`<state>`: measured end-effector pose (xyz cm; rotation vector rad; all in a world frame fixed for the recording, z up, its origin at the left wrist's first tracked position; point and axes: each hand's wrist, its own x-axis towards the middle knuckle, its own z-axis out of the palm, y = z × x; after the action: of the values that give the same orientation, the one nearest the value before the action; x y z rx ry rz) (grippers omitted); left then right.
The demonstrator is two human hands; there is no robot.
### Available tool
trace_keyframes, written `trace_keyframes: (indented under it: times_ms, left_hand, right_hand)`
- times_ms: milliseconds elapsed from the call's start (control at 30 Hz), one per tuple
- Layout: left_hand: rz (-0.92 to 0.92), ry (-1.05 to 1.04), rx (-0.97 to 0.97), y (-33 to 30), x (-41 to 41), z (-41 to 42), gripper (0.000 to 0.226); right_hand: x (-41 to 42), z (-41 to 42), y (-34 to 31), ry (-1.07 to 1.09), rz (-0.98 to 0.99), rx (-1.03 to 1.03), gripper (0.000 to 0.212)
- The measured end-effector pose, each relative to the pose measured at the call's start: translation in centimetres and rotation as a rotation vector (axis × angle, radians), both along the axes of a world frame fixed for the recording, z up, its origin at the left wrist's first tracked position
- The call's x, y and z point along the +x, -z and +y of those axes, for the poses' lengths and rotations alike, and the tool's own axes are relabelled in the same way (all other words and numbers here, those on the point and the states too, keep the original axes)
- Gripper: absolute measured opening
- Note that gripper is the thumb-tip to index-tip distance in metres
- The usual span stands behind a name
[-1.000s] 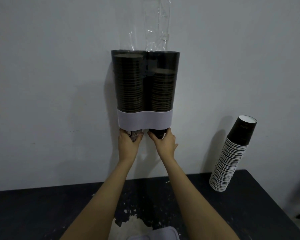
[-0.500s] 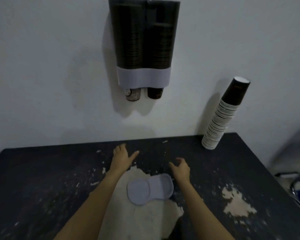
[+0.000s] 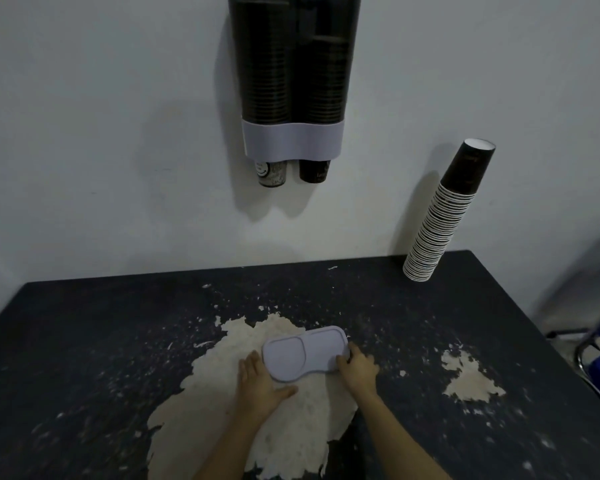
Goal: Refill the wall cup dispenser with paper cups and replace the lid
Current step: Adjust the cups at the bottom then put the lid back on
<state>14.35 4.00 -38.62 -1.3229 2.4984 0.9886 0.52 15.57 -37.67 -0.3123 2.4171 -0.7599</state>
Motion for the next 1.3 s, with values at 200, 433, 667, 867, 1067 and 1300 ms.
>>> trace_keyframes:
  times_ms: [200,433,667,867,1067,1300]
  left_hand:
    - [0.025,0.031,0.091,0.6,-0.6,0.5,0.107]
    - [0.003,0.005,0.039,1.8,-1.2,0.4,0.1]
    - [0.071,-0.04,0.097,1.1,-1.3,-0.3,0.105]
    - [0.34,-0.169,0.22,-2.2,-0.7,0.2,0.101]
    - [0.639,-0.25,0.246,-13.5,-4.3,-1.5,0.117]
    - [0.995,-0.174,-0.397,-32.0,-7.4,-4.6,0.085]
  right_hand:
    - [-0.1,-1.3,0.0,0.094,-0.091,0.002,0.056]
    - [-0.4,-1.5,0.4,0.134,-0.099,0.008,0.053]
    - [0.3,-1.4,-0.1,0.175,-0.059,0.065,0.051]
    - [0.8,-2.0,-3.2,0.18,0.027,0.007,0.052]
    - [-0.9,-4.1,-14.7,0.18,0.27,-0.418,0.068]
    - [-4.3,-5.5,-33.7,0.082,0.717,-0.79,0.076]
